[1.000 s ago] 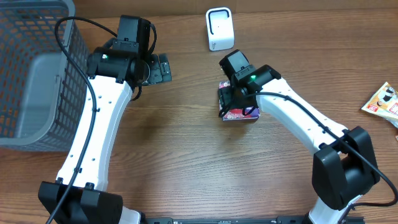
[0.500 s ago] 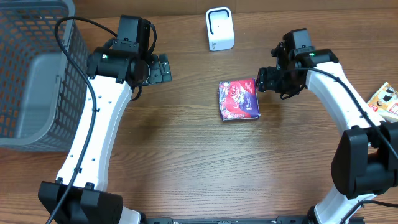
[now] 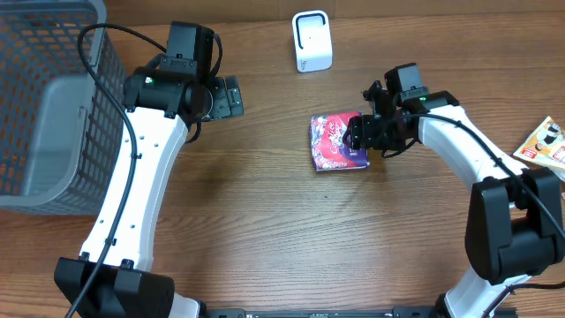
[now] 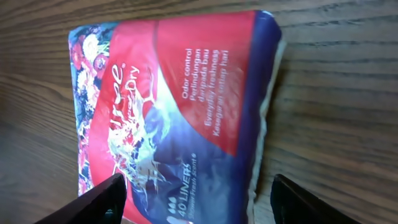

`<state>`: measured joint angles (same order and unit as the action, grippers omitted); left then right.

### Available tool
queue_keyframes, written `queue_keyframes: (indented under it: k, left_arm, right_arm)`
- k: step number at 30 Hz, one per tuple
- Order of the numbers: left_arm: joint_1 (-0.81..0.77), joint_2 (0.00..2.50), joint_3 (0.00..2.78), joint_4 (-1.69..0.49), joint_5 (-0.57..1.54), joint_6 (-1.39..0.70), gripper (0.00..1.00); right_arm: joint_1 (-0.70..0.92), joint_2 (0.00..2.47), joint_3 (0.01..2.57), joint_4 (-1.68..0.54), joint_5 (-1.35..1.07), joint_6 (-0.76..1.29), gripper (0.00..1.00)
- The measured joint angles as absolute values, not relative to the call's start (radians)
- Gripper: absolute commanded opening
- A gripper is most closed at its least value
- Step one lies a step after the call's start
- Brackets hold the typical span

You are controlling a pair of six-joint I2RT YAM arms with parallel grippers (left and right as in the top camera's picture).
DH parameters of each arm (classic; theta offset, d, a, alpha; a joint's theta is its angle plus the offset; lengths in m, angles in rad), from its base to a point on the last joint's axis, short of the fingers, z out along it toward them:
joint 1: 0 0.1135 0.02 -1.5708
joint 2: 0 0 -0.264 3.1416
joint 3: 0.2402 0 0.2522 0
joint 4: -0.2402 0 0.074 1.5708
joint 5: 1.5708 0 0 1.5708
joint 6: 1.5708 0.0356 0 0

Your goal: Scan the item barcode

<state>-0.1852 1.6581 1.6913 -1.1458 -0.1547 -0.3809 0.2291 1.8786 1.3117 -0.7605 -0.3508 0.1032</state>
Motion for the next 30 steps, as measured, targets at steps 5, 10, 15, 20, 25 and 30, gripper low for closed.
queue_keyframes:
  k: [5,10,15,20,25,30]
  left_arm:
    - [-0.185,1.658,1.691,-1.146,-0.155,-0.381,1.00]
    - [-0.185,1.658,1.691,-1.146,-0.154,-0.381,1.00]
    - [-0.185,1.658,1.691,-1.146,-0.155,-0.381,1.00]
    - [-0.185,1.658,1.691,-1.146,-0.155,-0.381,1.00]
    - [-0.185,1.658,1.691,-1.146,-0.155,-0.381,1.00]
    - [-0.185,1.658,1.691,-1.147,-0.154,-0.381,0.99]
  right_arm:
    - [0.232,1.879,1.296,-0.715,-0.335,0.101,0.75]
    - [0.232,1.879,1.212,-0.623,-0.332,0.110,0.75]
    - [0.232,1.879,1.176,-0.594,-0.335,0.126,0.59]
    - [0.232,1.879,1.176,-0.591,-0.344,0.143,0.54]
    - [0.228,1.879,1.190,-0.648,-0.347,0.171,0.61]
    - [0.216,1.879,1.300,-0.853,-0.284,0.180,0.71]
